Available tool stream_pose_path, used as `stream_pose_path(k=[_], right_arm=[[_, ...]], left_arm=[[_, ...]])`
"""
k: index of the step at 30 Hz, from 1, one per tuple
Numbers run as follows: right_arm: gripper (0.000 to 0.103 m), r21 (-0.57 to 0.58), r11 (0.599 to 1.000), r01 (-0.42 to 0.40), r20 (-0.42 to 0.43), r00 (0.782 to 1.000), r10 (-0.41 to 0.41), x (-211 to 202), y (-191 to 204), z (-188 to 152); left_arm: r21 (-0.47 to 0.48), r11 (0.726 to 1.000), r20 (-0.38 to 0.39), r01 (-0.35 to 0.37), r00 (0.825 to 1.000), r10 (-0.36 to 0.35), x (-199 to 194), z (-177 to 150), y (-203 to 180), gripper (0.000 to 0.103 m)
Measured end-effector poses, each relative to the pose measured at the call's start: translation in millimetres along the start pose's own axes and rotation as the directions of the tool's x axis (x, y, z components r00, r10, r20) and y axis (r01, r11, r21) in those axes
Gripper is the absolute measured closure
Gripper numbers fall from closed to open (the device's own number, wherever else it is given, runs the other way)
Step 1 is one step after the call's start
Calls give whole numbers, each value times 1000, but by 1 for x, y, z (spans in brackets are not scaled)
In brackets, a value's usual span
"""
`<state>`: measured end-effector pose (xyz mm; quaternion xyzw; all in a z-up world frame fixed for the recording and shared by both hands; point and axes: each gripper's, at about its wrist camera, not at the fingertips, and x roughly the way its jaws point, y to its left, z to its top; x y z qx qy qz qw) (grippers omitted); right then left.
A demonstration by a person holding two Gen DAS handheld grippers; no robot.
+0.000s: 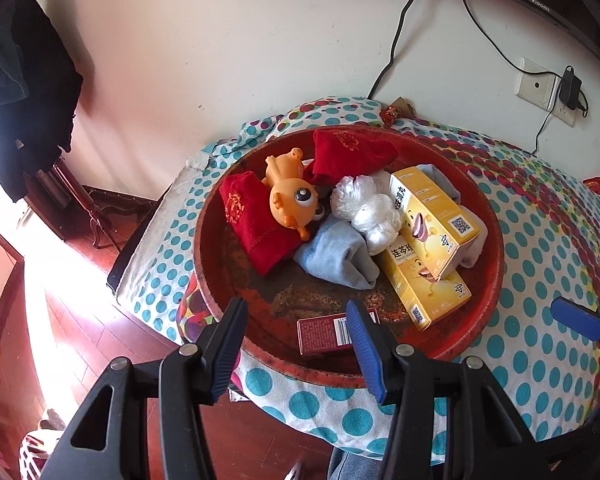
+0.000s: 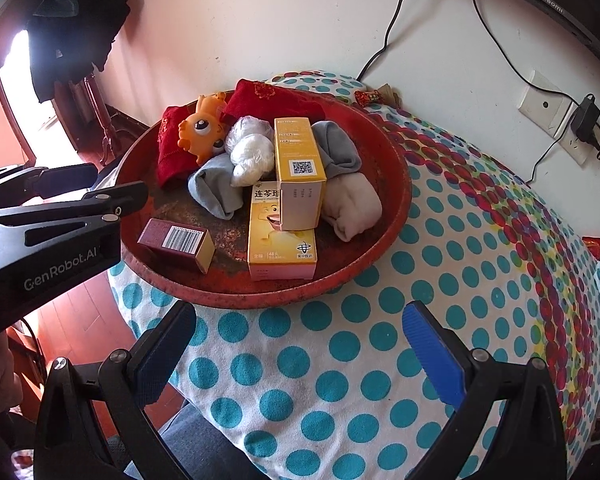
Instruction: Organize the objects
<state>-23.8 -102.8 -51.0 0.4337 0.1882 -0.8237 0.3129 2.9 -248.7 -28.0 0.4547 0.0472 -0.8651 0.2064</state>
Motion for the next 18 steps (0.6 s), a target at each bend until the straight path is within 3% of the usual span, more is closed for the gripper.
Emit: stream_pose_path(k=[11, 18], right_arm=[[0, 6, 999, -38, -19, 999, 38, 3, 7, -1], [0, 3, 1000, -28, -20, 999, 28, 1, 6, -2]], left_arm=[[44, 998, 64, 53, 996, -56, -12, -2, -8, 50], [48, 997, 47, 53, 997, -55, -15, -3, -10, 50]])
